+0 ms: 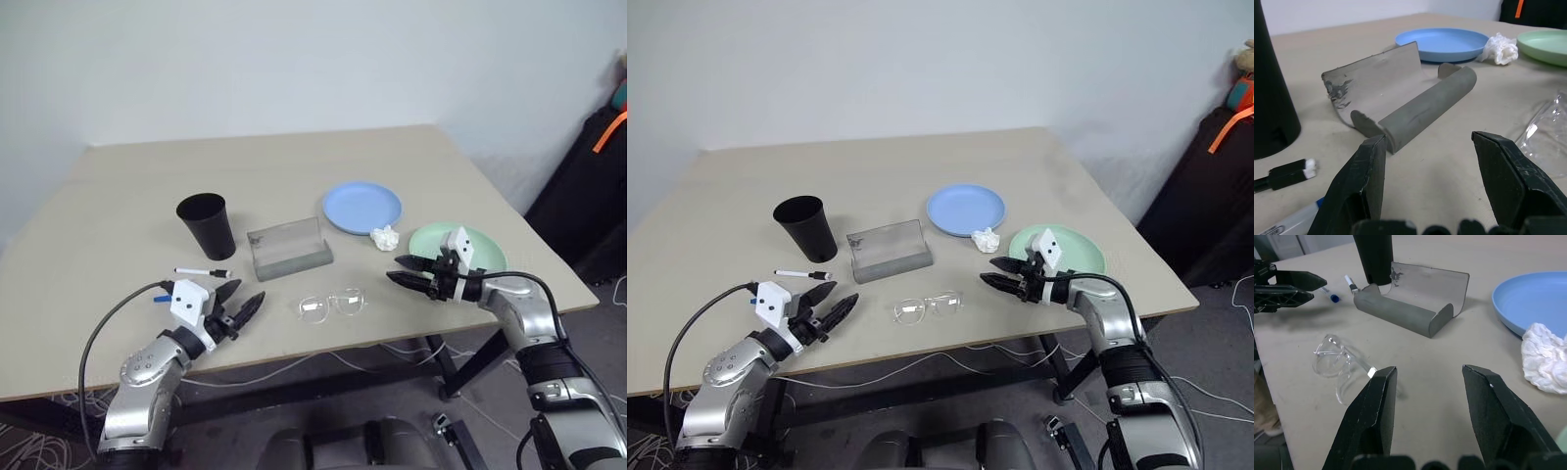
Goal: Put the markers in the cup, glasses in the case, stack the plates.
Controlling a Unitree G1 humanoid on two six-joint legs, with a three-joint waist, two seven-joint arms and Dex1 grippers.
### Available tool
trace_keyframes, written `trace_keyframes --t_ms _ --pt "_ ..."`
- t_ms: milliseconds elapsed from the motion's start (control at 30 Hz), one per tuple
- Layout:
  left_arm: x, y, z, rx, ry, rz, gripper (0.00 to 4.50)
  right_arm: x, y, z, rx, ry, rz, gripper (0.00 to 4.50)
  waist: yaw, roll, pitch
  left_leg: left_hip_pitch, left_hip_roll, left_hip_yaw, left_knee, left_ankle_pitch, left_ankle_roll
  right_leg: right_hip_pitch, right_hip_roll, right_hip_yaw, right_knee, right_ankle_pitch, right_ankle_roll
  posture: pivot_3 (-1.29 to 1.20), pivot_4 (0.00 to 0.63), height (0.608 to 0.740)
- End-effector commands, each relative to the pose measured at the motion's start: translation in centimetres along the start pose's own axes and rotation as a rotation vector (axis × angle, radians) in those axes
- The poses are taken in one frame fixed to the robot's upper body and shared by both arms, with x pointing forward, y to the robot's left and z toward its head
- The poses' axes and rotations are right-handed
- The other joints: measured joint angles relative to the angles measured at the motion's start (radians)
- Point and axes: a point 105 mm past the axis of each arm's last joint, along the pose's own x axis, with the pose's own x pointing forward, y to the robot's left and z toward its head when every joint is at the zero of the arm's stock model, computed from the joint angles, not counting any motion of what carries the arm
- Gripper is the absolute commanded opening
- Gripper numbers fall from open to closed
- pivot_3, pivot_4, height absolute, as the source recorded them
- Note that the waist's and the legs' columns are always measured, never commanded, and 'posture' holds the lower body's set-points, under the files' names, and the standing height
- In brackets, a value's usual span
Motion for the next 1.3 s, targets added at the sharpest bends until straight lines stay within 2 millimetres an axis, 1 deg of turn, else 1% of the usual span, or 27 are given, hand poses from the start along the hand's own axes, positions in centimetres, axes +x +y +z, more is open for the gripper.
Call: trace_keyframes --t_ms 33,133,300,567,667,733,767,867,1000,1067,1200,1300 --pt "0.3 -0.5 1.4 0.027 -0.052 -0.011 2.9 0.0 0.0 2.1 -0.068 -0.019 0.028 2.29 0.0 0.0 0.0 0.0 0.0 0.0 0.0 0.0 0.0 0.0 0.0 0.0 0.0 0.0 0.0 0.0 0.0 0.74" --pt "0.3 -0.8 1.2 0.01 -0.054 -0.004 2.9 0.4 -0.6 2.7 -0.09 -0.02 0.021 2.29 -0.001 0.0 0.0 0.0 0.0 0.0 0.0 0.0 0.0 0.0 0.0 0.0 0.0 0.0 0.0 0.0 0.0 0.74" --pt "0.0 -1.4 1.1 0.005 -0.035 -0.044 2.9 0.4 -0.8 3.3 -0.106 -0.036 0.002 2.29 0.001 0.0 0.0 0.0 0.0 -0.001 0.0 0.0 0.0 0.0 0.0 0.0 0.0 0.0 0.0 0.0 0.0 0.74" --pt "-0.9 -0.3 1.4 0.026 -0.008 -0.072 2.9 0.0 0.0 2.7 -0.112 -0.035 -0.033 2.29 0.0 0.0 0.0 -0.001 0.0 0.0 0.0 0.0 0.0 0.0 0.0 0.0 -0.001 0.0 0.0 0.0 0.0 0.74" --pt "-0.2 0.3 1.4 0.034 -0.001 -0.076 2.9 0.2 0.1 2.0 -0.095 -0.032 -0.059 2.29 0.0 0.0 0.0 0.0 0.0 0.0 0.0 0.0 0.0 0.0 0.0 0.0 -0.001 0.0 0.0 0.0 0.0 0.74" --pt "0.0 0.2 1.8 0.031 -0.013 -0.09 2.9 0.2 0.1 1.5 -0.113 -0.002 -0.083 2.29 0.001 0.0 0.0 0.0 0.0 -0.001 0.0 0.0 0.0 0.0 0.0 -0.001 -0.001 0.0 0.0 0.0 0.0 0.74" --pt "0.0 0.4 2.0 0.026 -0.019 -0.091 2.9 0.0 0.2 1.7 -0.11 -0.014 -0.089 2.29 0.001 0.0 0.0 0.0 0.0 -0.001 0.0 0.0 0.0 0.0 0.0 -0.001 -0.001 0.0 0.0 0.0 0.0 0.74" --pt "-0.2 1.0 1.8 0.036 -0.003 -0.085 2.9 -0.1 0.3 1.8 -0.098 -0.039 -0.106 2.29 0.0 0.0 0.0 0.0 0.0 0.0 0.0 0.0 0.0 0.0 0.0 -0.001 -0.001 0.0 0.0 0.0 0.0 0.74" --pt "-0.4 1.1 2.4 0.042 -0.014 -0.095 2.9 -0.2 0.7 0.8 -0.081 -0.023 -0.085 2.29 0.0 0.0 0.0 0.0 0.0 -0.001 0.0 0.0 0.0 0.0 0.0 0.0 -0.001 0.0 0.0 0.0 0.0 0.74" --pt "-0.6 1.1 2.3 0.037 -0.009 -0.093 2.9 0.1 0.7 0.7 -0.088 -0.015 -0.093 2.29 0.0 0.0 0.0 0.0 0.0 -0.001 0.0 0.0 0.0 0.0 0.0 0.0 -0.001 0.0 0.0 0.0 0.0 0.74" --pt "-0.2 0.2 2.3 0.035 -0.001 -0.133 2.9 0.4 0.6 1.7 -0.124 -0.038 -0.131 2.29 0.0 0.0 0.0 0.0 0.0 0.0 0.0 0.0 0.0 0.0 0.0 0.0 -0.001 0.0 0.0 0.0 0.0 0.74" --pt "0.4 -1.0 2.6 0.027 -0.011 -0.164 2.9 0.8 0.9 2.2 -0.174 -0.024 -0.176 2.29 0.0 0.0 0.0 0.0 0.0 0.0 0.0 0.0 0.0 0.0 0.0 0.0 -0.001 0.0 0.0 0.0 0.0 0.74"
